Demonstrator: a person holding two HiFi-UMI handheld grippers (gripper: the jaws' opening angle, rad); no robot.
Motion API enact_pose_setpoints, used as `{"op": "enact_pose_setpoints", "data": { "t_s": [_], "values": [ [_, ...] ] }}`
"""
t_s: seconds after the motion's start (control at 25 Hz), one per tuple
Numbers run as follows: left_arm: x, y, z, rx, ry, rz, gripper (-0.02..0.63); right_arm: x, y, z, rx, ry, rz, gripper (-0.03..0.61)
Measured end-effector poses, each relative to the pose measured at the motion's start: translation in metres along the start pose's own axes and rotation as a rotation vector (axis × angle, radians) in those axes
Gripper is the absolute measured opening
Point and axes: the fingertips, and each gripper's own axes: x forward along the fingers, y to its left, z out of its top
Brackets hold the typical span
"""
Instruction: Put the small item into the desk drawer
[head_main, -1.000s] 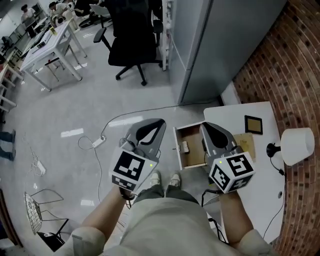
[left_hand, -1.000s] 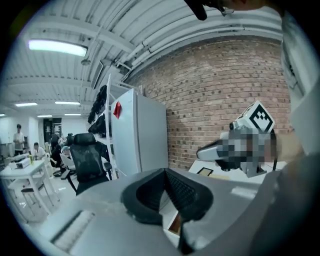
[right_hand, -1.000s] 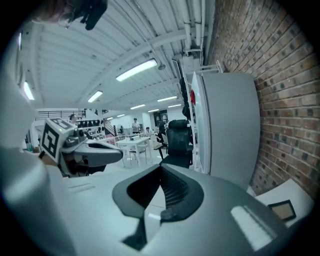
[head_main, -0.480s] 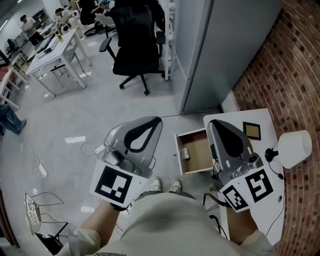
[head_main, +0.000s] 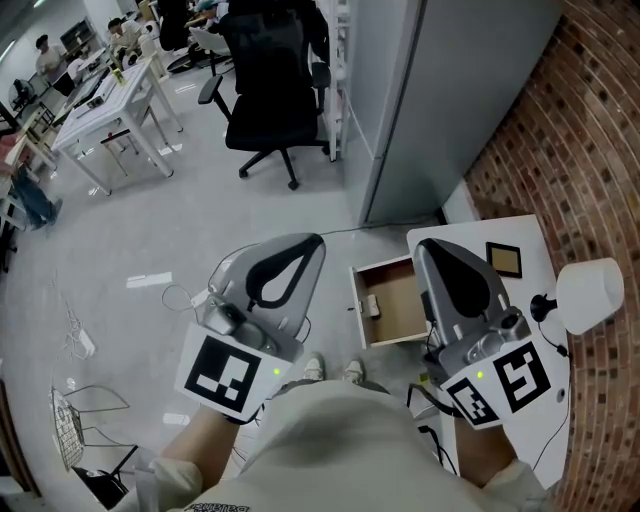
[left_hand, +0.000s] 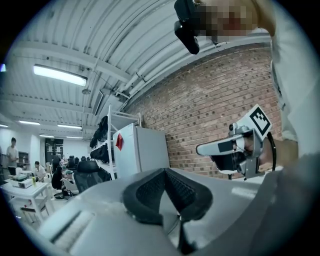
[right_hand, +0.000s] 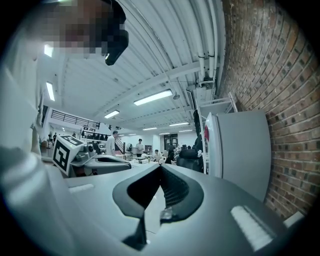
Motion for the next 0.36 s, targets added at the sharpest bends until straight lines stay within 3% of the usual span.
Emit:
{"op": "enact_pose_setpoints", "data": {
  "t_s": [0.36],
  "values": [
    [0.0014,0.0063,-0.0063,-0.019,0.004,-0.002,0.002,0.0081,0.0031,-0.0086,0.015,0.022,0.005,0.003]
  ]
}}
